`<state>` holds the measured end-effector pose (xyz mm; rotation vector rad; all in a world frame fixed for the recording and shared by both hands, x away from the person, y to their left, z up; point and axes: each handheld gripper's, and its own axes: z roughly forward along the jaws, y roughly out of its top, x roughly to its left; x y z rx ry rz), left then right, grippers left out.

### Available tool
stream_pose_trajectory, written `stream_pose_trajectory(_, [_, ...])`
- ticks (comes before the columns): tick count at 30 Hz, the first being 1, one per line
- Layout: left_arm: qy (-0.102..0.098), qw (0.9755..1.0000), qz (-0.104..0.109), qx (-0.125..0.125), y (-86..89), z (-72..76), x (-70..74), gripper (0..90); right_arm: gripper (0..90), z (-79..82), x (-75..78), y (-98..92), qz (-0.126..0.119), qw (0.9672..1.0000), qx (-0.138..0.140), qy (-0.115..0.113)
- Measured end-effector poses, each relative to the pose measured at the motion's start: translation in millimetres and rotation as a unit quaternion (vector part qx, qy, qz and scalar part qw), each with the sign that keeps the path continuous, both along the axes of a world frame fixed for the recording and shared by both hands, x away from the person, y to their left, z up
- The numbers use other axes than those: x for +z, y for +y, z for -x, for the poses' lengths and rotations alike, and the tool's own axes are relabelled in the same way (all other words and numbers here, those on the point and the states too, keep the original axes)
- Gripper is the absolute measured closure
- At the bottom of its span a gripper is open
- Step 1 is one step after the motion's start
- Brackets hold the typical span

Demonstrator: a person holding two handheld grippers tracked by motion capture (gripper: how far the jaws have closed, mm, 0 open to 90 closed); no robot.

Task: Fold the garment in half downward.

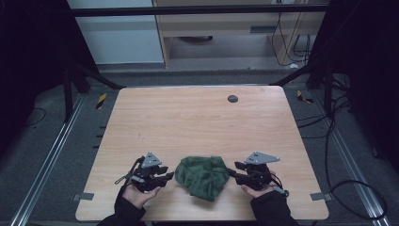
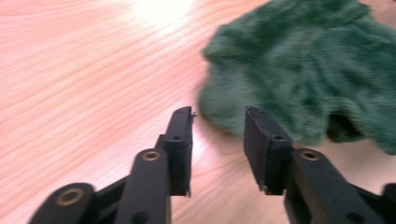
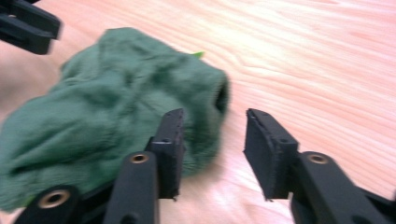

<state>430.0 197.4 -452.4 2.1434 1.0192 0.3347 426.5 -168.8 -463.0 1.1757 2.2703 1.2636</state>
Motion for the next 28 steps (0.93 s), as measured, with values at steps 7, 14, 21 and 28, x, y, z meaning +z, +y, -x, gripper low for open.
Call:
stream_pose_trajectory(7, [-0.009,0.9991,-0.002,0.041,21.9,-6.3,-4.5,45.3,38.3,-7.1,-6.0,-16.4,0.009,0.9991,-0.04,0.009])
stream_pose_trajectory(14, [-0.008,0.9982,0.001,0.059,39.3,-10.4,-9.1,37.6,30.4,-12.4,-10.1,-30.7,0.015,0.9975,-0.068,0.012])
stream_pose_trajectory(21, [-0.014,0.9969,-0.002,0.077,57.3,-13.4,-12.9,34.7,25.6,-16.5,-13.3,-44.9,0.022,0.9952,-0.094,0.017])
stream_pose_trajectory(28, [-0.022,0.9955,-0.006,0.092,71.8,-16.2,-14.0,32.6,21.9,-19.1,-15.0,-55.0,0.026,0.993,-0.113,0.018])
